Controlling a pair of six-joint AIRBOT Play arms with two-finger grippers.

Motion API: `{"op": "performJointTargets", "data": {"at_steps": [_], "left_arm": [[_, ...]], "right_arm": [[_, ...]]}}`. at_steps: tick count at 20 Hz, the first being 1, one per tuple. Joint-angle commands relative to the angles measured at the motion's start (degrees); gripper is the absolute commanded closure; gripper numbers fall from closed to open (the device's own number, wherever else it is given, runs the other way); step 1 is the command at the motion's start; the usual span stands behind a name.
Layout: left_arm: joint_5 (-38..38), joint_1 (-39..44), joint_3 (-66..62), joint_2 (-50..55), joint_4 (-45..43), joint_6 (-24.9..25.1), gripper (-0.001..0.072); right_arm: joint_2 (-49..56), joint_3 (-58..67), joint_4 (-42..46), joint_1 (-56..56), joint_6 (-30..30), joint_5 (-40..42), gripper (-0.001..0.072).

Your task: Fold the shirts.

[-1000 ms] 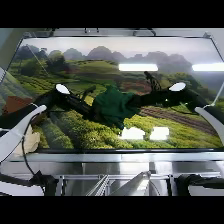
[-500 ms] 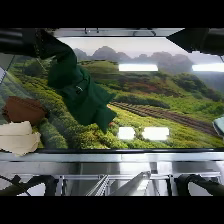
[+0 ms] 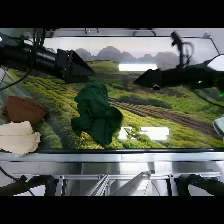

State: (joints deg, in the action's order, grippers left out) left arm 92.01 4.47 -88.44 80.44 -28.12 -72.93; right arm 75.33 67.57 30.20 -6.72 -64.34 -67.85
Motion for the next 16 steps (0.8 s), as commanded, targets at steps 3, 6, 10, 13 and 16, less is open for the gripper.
{"op": "performJointTargets", "data": {"at_steps": [3,6,10,13,16], "left_arm": [[1.49,-7.96,12.83,1.29,-16.09,1.49,-0.0013],[-3.37,-11.23,24.41,1.33,-17.7,4.92,-0.0012],[-10.58,-13.29,35.17,1.33,-20.46,8.13,-0.0012],[-13.66,-13.92,38.25,1.33,-23.04,8.22,-0.0012],[-16.44,-13.6,39.39,1.33,-23.12,8.39,0.0005]], "right_arm": [[8.7,-8.9,0.26,-2.78,3.43,0.57,0.0115],[14.91,-9.29,0.68,-4.31,3.54,1.79,0.0012],[21.49,-9.29,0.02,-7.91,3.48,3.61,0.0016],[24.17,-9.27,-2.1,-10.86,3.48,4.0,0.0035],[24.94,-9.16,-3.45,-13.51,3.43,5.46,0.0052]]}}
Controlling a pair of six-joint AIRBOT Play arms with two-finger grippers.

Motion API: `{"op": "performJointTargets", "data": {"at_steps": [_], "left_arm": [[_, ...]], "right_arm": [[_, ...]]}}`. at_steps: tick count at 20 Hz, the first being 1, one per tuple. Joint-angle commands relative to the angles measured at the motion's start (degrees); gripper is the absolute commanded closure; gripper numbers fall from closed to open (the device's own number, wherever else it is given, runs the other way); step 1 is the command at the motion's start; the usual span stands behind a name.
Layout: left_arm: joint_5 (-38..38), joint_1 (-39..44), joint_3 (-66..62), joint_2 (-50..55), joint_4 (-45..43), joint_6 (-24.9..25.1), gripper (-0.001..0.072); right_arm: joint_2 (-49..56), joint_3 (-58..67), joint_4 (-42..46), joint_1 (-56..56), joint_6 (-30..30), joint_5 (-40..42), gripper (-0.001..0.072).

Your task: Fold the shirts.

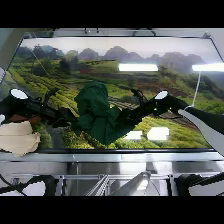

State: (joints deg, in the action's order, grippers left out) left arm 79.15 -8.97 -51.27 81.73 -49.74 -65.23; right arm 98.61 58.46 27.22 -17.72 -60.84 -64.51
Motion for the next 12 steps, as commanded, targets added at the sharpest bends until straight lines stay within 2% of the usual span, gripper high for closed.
{"op": "performJointTargets", "data": {"at_steps": [1,3,5,6,7,8,9,12], "left_arm": [[-3.98,0.37,2.19,0.35,-1.64,0.7,0.0006],[-4.22,1.42,2.14,1.55,-1.25,0.7,0.0006],[-5.35,3.17,2.14,3.23,-1.18,0.7,0.0008],[-5.79,4.0,2.12,4.22,-1.16,0.7,0.0089],[-6.08,4.7,2.12,5.07,-1.18,0.72,0.0349],[-6.67,5.29,2.03,5.7,-1.16,0.74,0.0546],[-7.3,5.62,1.6,6.23,-1.2,0.79,0.0689],[-6.1,5.49,-2.29,5.6,-1.18,0.79,0.0683]], "right_arm": [[1.9,-0.02,-0.52,-3.21,-0.07,2.62,0.0135],[2.8,0.02,-3.04,-4.37,0.04,2.89,0.0147],[3.19,0.07,-7.04,-4.76,2.67,2.82,0.0432],[3.17,0.09,-9.29,-4.76,3.91,2.8,0.0535],[3.17,0.35,-11.13,-4.76,5.31,2.56,0.063],[3.17,0.76,-12.13,-4.76,5.86,2.56,0.0675],[3.17,1.42,-12.5,-4.76,6.16,2.58,0.0694],[1.29,3.63,-12.48,-4.42,7.1,2.58,0.0696]]}}
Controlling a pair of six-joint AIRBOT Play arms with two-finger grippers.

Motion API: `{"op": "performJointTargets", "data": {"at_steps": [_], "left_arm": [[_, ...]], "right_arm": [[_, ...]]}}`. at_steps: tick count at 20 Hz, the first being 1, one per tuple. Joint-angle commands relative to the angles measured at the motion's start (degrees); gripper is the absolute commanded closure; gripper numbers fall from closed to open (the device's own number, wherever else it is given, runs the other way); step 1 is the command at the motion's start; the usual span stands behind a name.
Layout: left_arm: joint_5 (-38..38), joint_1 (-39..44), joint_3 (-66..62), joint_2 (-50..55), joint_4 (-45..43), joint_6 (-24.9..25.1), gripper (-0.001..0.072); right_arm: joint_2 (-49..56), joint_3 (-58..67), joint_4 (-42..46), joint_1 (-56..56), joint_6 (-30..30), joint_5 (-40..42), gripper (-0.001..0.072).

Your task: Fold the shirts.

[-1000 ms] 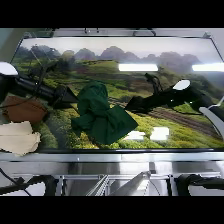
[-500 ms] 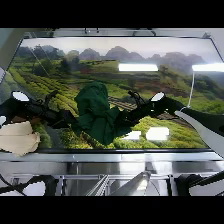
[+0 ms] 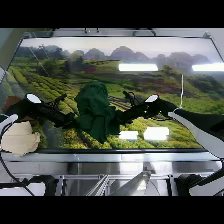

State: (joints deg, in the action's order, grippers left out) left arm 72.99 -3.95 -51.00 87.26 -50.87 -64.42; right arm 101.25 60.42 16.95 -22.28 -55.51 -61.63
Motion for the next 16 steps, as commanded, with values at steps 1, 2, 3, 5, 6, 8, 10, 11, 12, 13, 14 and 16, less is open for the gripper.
{"op": "performJointTargets", "data": {"at_steps": [1,2,3,5,6,8,10,11,12,13,14,16], "left_arm": [[1.25,0.04,-4.81,-1.4,0.0,-0.09,0.0683],[2.62,-0.39,-7.28,-3.17,0.07,-0.17,0.0684],[4.11,-0.9,-10.21,-5.42,0.22,-1.09,0.0683],[8.0,-2.69,-18.34,-10.56,5.53,-1.62,0.0683],[8.98,-3.52,-23.23,-12.9,9.11,-1.62,0.0683],[9.35,-4.57,-36.2,-17.66,11.93,-2.32,0.0683],[9.46,-4.68,-49.42,-21.09,11.45,-4.07,0.0682],[9.25,-4.68,-56.08,-22.43,11.47,-5.18,0.0681],[9.27,-4.68,-61.9,-23.17,11.52,-7.15,0.0681],[9.33,-4.66,-67.38,-23.63,12.04,-9.46,0.0681],[9.16,-4.66,-71.3,-24.28,13.27,-10.71,0.0681],[7.04,-4.66,-72.67,-27.08,14.71,-10.6,0.0681]], "right_arm": [[-2.73,2.49,-2.21,0.81,1.75,-0.28,0.0696],[-4.61,3.61,-2.21,1.99,1.75,-0.33,0.0697],[-6.78,4.79,-2.23,3.52,1.73,-0.33,0.0697],[-12.35,8.81,-2.23,7.91,1.7,-0.33,0.0697],[-15.76,11.78,-2.25,10.62,1.68,-0.48,0.0697],[-23.47,18.91,-2.23,15.96,1.53,-0.52,0.0698],[-31.74,26.71,-1.55,21.18,1.55,0.17,0.0698],[-35.41,30.42,-0.13,23.54,1.53,0.83,0.0698],[-39.19,33.86,1.16,25.92,1.49,1.25,0.0698],[-42.58,36.24,2.05,28.02,1.49,1.22,0.0698],[-45.59,37.62,2.54,29.62,1.53,1.42,0.0698],[-51.08,38.23,5.55,32.39,1.53,3.96,0.0698]]}}
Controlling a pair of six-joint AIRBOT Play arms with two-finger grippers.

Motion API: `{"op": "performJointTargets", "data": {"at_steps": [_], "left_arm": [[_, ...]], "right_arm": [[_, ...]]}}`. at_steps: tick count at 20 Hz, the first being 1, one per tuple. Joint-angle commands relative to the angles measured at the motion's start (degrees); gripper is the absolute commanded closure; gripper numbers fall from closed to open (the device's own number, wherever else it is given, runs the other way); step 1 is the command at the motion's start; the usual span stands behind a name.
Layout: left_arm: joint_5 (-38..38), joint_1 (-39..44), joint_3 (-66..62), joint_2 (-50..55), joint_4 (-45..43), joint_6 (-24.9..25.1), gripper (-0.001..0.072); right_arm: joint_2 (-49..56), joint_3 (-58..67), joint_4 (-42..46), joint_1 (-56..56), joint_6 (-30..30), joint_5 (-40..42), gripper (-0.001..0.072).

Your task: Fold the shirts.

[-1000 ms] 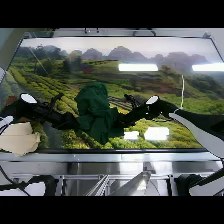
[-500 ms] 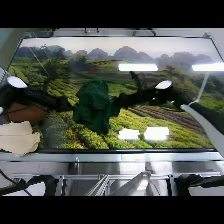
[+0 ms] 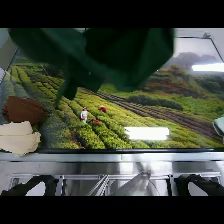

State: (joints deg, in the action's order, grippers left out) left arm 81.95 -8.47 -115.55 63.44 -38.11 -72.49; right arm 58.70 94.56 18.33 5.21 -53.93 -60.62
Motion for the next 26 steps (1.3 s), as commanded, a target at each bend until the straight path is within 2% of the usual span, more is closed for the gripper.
{"op": "performJointTargets", "data": {"at_steps": [1,3,5,8,12,17,18,19,20,22,24,26], "left_arm": [[-4.02,-0.15,-5.97,-5.42,0.5,-2.4,0.0681],[-7.43,-0.13,1.07,-9.22,-4.09,-2.05,0.0681],[-7.23,-0.13,7.06,-10.14,-6.71,-1.95,0.068],[-6.51,-0.13,11.43,-5.79,-7.32,-1.92,0.0681],[-6.86,-0.09,13.7,4.13,-6.86,-0.87,0.0681],[-8.11,-0.07,17.51,20.06,-6.86,1.4,0.0681],[-8.55,-0.07,18.49,23.39,-6.91,1.46,0.0682],[-8.63,-0.13,19.34,26.25,-7.04,1.55,0.0681],[-8.07,-0.63,20.06,29.05,-7.34,1.55,0.0587],[-5.79,-2.54,20.02,33.4,-6.99,1.51,-0.0013],[-2.8,-4.74,18.05,36.28,-7.19,1.49,-0.0013],[-0.35,-6.47,16.04,38.27,-7.54,1.51,-0.0013]], "right_arm": [[-10.29,4.09,7.56,5.88,-0.48,4.83,0.0698],[-10.88,4.09,15.19,7.61,-6.38,6.67,0.0698],[-8.41,4.07,21.7,8.41,-12.66,4.35,0.0698],[-1.16,3.98,23.67,8.24,-15.43,-2.51,0.0698],[10.01,1.44,23.1,4.74,-13.38,-3.72,0.0698],[30.82,1.44,22.53,-1.84,-7.8,2.34,0.0684],[34.58,1.44,22.43,-2.49,-7.74,2.32,0.0559],[38.01,1.44,22.36,-2.67,-7.8,2.29,0.0333],[40.44,1.44,22.01,-2.56,-7.89,2.03,0.0221],[42.34,1.44,22.05,-1.14,-8.22,0.09,0.0211],[41.75,1.44,22.05,2.01,-8.22,-4.35,0.0212],[41.44,1.05,22.03,5.66,-9.66,-11.98,0.0258]]}}
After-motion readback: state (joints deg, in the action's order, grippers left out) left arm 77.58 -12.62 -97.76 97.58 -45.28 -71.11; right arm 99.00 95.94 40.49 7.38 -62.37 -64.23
